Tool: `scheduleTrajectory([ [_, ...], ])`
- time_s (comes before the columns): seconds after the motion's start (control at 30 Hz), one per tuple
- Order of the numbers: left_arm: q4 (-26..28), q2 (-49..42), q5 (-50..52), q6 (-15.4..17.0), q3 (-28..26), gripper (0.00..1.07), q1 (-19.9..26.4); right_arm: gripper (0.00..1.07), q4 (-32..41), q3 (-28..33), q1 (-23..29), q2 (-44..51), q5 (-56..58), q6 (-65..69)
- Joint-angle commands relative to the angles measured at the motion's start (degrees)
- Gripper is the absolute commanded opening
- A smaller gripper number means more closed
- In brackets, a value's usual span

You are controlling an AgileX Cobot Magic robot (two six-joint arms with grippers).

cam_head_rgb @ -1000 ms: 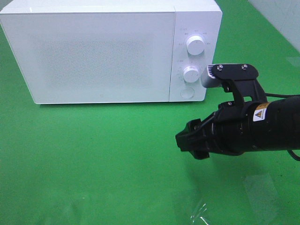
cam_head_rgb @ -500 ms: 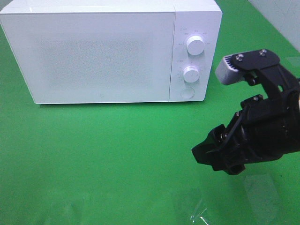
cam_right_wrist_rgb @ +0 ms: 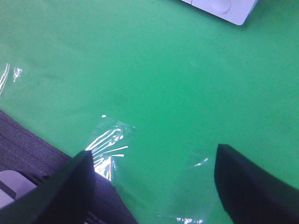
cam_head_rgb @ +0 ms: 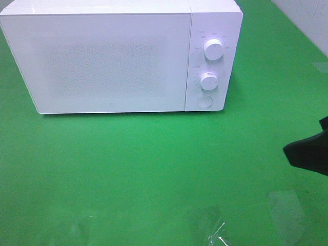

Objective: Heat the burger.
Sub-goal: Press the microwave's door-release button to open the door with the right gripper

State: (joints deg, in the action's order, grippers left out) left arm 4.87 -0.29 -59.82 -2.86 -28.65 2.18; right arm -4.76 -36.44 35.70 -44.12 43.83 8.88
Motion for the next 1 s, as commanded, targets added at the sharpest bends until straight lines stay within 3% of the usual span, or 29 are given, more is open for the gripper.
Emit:
scheduleTrajectory([
  [0.03, 0.23, -1.26, 0.17, 0.11, 0.17, 1.01, 0.06, 0.69, -0.92, -0.29, -2.06, 2.81, 2.92, 1.49],
  [0.1, 0.23, -1.26, 0.17, 0.11, 0.17, 1.01, 0.06, 0.69, -0.74, -0.29, -3.67, 4.01, 3.72, 1.49],
  [0.17, 0.23, -1.26, 0.17, 0.11, 0.17, 1.01, 0.06, 0.69, -0.74, -0.29, -11.0, 9.63, 6.07, 1.32],
  [0.33, 0.23, -1.26, 0.17, 0.11, 0.17, 1.01, 0.06, 0.69, -0.86, -0.29, -15.41, 14.44, 7.51, 0.06],
  [0.4, 0.23, -1.26, 0.17, 0.11, 0.17, 1.01, 0.06, 0.69, -0.86, 1.26, -18.91, 21.31, 8.94, -0.06],
  [0.57, 0.23, -1.26, 0.17, 0.11, 0.17, 1.01, 0.06, 0.69, -0.86, 3.72, -20.45, 26.47, 10.08, -0.06],
  [0.63, 0.23, -1.26, 0.17, 0.11, 0.17, 1.01, 0.06, 0.69, -0.86, 5.84, -22.75, 33.12, 10.77, -0.06],
  [0.87, 0.23, -1.26, 0.17, 0.11, 0.17, 1.01, 0.06, 0.69, -0.97, 6.53, -27.62, 43.14, 12.72, -0.06],
  [1.0, 0.23, -1.26, 0.17, 0.11, 0.17, 1.01, 0.06, 0.69, -0.92, 7.28, -27.62, 46.01, 13.75, 0.0],
])
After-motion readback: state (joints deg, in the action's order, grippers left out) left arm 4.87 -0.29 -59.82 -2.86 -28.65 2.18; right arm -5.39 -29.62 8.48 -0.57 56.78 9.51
